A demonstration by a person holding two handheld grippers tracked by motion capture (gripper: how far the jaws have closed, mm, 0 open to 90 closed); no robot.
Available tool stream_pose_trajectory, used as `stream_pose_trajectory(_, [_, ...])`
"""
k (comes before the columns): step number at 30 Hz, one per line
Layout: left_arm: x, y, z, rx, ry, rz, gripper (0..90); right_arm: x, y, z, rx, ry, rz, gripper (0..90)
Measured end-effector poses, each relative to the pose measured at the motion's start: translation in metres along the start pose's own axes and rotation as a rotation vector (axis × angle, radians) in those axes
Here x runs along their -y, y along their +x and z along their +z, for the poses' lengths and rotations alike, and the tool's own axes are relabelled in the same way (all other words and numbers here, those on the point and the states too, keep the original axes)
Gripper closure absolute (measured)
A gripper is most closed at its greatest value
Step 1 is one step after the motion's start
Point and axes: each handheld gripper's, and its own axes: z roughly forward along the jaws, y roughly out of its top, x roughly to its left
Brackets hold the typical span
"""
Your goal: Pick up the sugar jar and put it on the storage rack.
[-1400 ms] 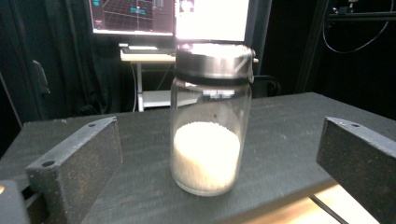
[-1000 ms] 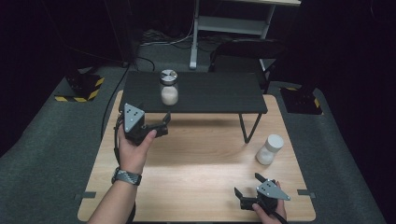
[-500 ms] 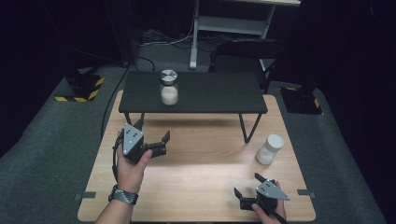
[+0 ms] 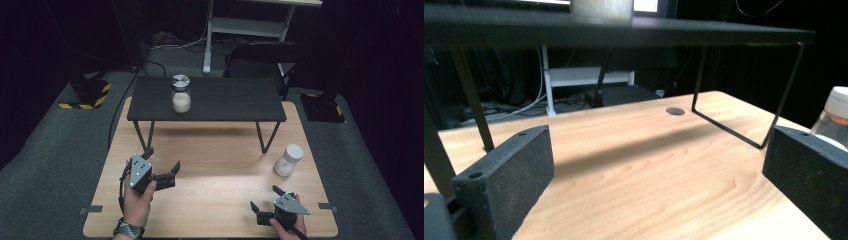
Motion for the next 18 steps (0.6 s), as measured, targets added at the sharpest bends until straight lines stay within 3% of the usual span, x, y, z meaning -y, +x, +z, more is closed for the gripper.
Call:
stream_pose_trajectory(9, [0.024, 0.005, -0.011, 0.027, 0.055, -0.03, 0.2, 0.0, -0.001, 0.0, -0.003, 0.003, 0.0, 0.1])
stream_pose_trajectory(18, [0.04, 0.003, -0.02, 0.017, 0.119, -0.004, 0.2, -0.001, 0.0, 0.0, -0.003, 0.004, -0.008, 0.1])
